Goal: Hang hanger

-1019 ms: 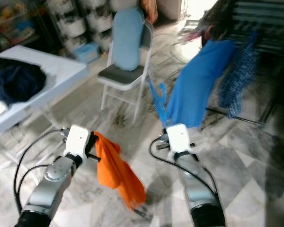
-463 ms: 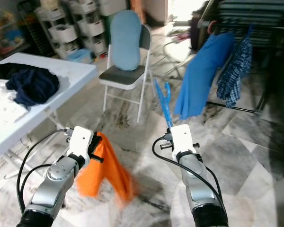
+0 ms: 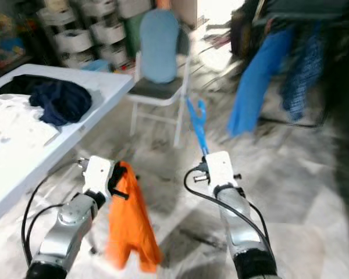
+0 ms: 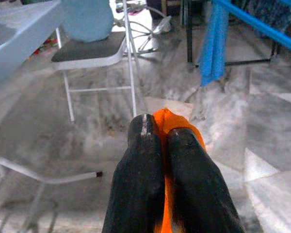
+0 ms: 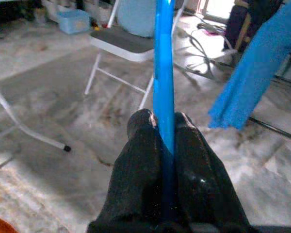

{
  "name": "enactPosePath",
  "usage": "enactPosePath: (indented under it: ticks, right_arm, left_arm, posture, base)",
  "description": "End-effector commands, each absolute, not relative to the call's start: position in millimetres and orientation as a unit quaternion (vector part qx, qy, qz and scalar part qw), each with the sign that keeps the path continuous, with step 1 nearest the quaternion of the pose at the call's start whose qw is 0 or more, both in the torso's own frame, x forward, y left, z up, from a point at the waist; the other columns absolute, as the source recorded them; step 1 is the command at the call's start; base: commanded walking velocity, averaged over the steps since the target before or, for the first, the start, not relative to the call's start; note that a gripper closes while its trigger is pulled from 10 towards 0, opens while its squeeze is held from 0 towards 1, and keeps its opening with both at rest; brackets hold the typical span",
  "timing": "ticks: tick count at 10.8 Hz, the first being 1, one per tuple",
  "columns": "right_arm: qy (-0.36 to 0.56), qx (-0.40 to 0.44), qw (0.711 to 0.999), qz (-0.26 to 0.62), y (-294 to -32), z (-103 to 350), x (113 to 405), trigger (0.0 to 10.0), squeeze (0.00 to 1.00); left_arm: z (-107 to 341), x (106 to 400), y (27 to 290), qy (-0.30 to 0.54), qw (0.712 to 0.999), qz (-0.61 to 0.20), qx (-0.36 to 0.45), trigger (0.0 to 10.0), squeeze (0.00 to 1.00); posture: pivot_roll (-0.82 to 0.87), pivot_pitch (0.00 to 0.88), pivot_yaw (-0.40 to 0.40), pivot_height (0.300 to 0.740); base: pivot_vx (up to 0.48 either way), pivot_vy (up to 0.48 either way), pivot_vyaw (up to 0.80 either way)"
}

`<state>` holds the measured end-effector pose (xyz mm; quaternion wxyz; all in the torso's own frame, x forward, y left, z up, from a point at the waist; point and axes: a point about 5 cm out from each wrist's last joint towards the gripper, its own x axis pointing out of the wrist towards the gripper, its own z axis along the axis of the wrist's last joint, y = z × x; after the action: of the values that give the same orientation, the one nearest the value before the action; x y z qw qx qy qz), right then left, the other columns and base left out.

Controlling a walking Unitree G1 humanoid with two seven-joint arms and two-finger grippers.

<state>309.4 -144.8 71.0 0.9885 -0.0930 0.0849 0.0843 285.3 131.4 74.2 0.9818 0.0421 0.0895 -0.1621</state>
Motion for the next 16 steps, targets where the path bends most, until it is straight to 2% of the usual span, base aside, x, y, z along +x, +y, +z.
enactPosePath:
  ticks: [1,4,12,16]
  right_arm:
    - [0.077,-0.094,0.988,0.09,-138,76,313,10.0,0.0]
    - [0.074,-0.099,0.988,0.089,-140,77,314,10.0,0.0]
    - [0.074,-0.099,0.988,0.097,-137,77,314,10.0,0.0]
    - [0.077,-0.1,0.987,0.096,-138,75,313,10.0,0.0]
  left_arm:
    - [86,288,135,0.06,0.985,-0.159,0.031,10.0,0.0]
    - [88,285,128,0.05,0.982,-0.182,0.017,10.0,0.0]
    - [87,283,122,0.051,0.979,-0.197,0.014,10.0,0.0]
    - [86,283,121,0.054,0.979,-0.198,0.005,10.0,0.0]
  posture:
    - [-0.12,0.0,0.108,0.74]
    - [-0.13,0.0,0.103,0.74]
    - [-0.13,0.0,0.098,0.74]
    - [-0.13,0.0,0.099,0.74]
  base:
    - [0.0,0.0,-0.79]
    - [0.0,0.0,-0.79]
    - [0.263,0.0,-0.75]
    - [0.0,0.0,0.0]
